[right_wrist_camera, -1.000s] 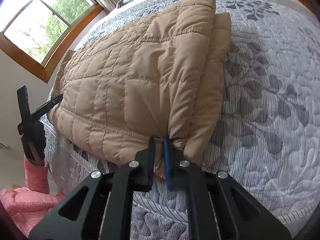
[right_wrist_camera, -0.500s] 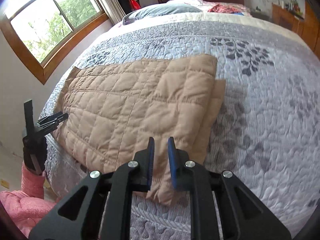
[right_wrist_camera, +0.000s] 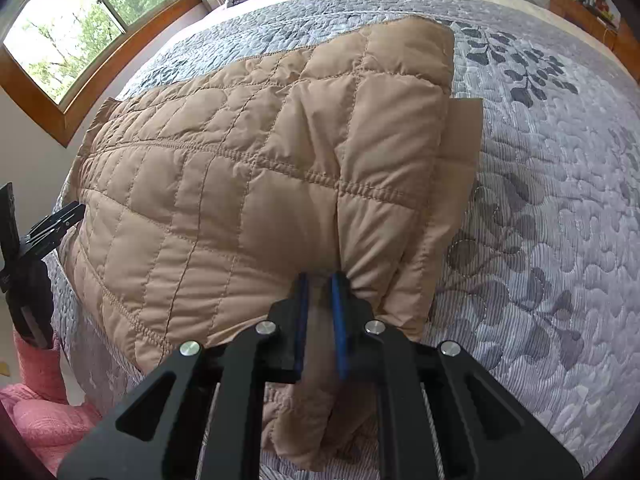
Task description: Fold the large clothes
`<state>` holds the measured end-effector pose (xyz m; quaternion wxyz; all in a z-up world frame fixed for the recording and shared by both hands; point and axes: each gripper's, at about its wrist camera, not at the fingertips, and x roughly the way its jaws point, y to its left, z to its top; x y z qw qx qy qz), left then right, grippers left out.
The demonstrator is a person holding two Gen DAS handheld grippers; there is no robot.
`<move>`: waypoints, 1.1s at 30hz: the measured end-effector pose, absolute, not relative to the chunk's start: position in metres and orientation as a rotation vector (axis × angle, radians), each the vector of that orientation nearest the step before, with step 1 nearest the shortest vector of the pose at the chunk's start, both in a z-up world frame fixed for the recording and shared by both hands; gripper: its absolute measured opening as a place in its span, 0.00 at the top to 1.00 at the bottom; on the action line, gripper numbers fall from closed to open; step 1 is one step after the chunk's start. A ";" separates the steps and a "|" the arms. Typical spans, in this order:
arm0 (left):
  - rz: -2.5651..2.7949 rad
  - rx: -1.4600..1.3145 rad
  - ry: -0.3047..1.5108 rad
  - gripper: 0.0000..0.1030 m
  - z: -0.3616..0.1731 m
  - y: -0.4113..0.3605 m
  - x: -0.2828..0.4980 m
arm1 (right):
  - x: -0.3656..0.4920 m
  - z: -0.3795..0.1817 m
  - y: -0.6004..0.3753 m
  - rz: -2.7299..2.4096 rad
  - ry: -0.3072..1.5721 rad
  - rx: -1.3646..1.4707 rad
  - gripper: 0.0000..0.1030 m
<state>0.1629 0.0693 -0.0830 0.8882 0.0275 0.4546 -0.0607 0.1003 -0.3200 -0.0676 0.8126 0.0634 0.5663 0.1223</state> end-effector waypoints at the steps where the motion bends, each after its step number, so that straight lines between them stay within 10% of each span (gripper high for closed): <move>1: -0.122 0.058 0.944 0.46 -0.083 0.069 0.162 | 0.100 -0.068 -0.319 0.259 1.208 0.131 0.89; 33: -0.008 -0.443 1.047 0.19 -0.098 0.155 0.123 | 0.065 -0.039 -0.322 0.296 1.178 0.101 0.76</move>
